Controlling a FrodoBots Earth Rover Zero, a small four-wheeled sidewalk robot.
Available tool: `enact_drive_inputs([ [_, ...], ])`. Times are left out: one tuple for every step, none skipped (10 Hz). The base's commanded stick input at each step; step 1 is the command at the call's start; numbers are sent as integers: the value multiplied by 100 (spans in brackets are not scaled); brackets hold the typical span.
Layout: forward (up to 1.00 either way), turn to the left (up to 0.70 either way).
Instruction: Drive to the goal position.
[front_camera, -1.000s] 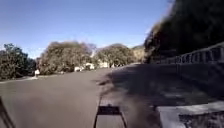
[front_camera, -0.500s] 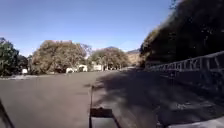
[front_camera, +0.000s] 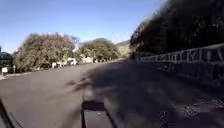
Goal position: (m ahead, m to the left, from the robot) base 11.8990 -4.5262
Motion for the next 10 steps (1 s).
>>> enact_drive_inputs([
  [100,0],
  [100,0],
  [100,0],
  [100,0],
  [100,-3],
  [100,-13],
  [100,-23],
  [100,-27],
  [100,-27],
  [100,-27],
])
